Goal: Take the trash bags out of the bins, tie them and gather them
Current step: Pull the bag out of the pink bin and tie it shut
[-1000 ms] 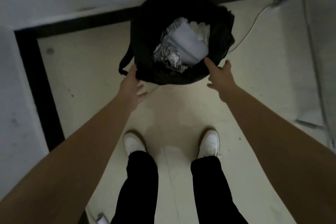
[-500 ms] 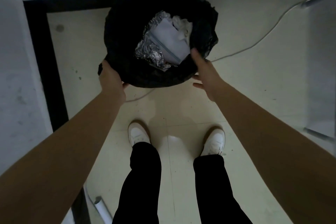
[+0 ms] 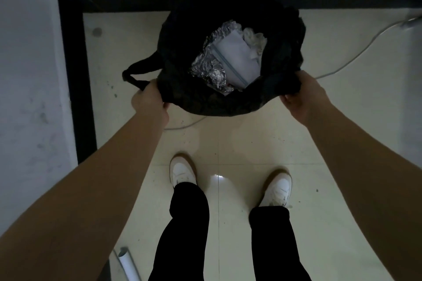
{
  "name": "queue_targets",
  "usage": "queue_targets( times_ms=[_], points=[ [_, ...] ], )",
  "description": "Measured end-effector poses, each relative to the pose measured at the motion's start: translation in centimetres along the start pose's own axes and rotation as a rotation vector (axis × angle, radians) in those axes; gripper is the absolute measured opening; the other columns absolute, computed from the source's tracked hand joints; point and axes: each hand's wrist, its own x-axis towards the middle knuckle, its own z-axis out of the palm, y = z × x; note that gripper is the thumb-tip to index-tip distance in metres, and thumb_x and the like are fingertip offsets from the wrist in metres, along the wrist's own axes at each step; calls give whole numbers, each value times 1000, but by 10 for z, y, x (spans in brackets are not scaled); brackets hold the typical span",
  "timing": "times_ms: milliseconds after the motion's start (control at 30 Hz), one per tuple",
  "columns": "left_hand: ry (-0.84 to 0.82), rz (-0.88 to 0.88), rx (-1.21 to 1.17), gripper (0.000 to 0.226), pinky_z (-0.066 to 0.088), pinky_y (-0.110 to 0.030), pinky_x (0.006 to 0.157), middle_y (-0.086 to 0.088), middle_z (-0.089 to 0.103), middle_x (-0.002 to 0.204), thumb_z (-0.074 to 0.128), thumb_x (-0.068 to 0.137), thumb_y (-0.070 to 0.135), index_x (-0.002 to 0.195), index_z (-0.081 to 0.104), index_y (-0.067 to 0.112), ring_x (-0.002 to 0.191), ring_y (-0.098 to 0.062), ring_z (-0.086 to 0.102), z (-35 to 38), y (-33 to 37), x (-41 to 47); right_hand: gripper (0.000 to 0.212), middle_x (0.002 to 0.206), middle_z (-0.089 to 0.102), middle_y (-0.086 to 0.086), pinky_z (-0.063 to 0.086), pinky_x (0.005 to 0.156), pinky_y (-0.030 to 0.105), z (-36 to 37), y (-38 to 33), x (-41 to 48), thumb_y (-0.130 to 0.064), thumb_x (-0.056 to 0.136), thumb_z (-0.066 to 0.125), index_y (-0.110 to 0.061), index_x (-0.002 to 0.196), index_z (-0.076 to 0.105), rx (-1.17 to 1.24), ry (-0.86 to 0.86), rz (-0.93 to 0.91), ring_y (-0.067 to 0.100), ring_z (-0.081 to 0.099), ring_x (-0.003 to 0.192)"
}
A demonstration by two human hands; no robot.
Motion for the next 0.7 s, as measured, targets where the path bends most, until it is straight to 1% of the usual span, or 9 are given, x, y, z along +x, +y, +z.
queue_targets(
  times_ms=[67,167,233,300,400,467,533,633,700],
  points=[
    [24,194,24,11,55,-32,69,-4,65,79,69,91,19,85,65,11,76,-19,64,2,15,-10,28,112,74,5,59,78,30,7,-7,-15,-26,91,65,-14,115,69,-56,-7,-19,20,71,99],
    [-93,406,114,23,57,-28,71,1,63,79,67,93,28,99,71,6,73,-9,62,13,38,-35,27,108,69,6,59,87,41,25,-13,-38,-33,88,60,-14,106,64,-341,96,-251,24,68,101],
    [-183,521,291,32,47,-23,60,4,57,66,64,95,36,76,64,10,58,-2,54,22,51,-56,28,99,66,3,55,85,38,35,-15,-54,-39,91,58,-14,103,59,-660,108,-499,21,64,93],
    [-297,559,445,42,42,-23,58,4,55,62,62,95,43,63,53,18,54,-2,51,31,58,-72,31,93,66,5,48,79,34,40,-18,-64,-39,99,51,-10,94,58,-991,-30,-616,23,61,87],
    [-412,491,432,31,54,-30,67,6,66,70,63,96,36,68,59,23,70,-11,65,37,68,-81,44,90,69,15,52,82,43,42,-16,-68,-38,104,43,-1,90,61,-1191,-197,-641,32,65,86],
    [-371,506,345,17,60,-39,81,4,73,84,64,94,32,79,68,26,87,-18,72,34,74,-79,41,94,67,17,52,84,48,45,-20,-75,-36,105,40,-2,92,58,-1004,-61,-694,34,64,90],
    [-277,579,288,12,59,-37,83,2,73,92,62,94,31,85,67,25,91,-15,70,25,83,-76,33,95,65,10,56,86,47,54,-30,-89,-35,105,40,-8,94,57,-569,88,-600,33,64,101],
    [-159,657,234,19,54,-27,74,3,63,83,59,96,31,79,59,22,78,-6,62,12,96,-72,28,99,71,1,60,84,37,63,-47,-108,-43,94,63,-16,92,65,-46,17,-393,22,69,101],
    [-107,720,240,24,50,-22,69,5,58,77,57,96,31,74,54,23,70,-1,56,10,105,-72,33,102,73,3,60,85,35,66,-53,-116,-45,80,78,-18,93,65,-43,-40,-368,18,71,98]
  ],
)
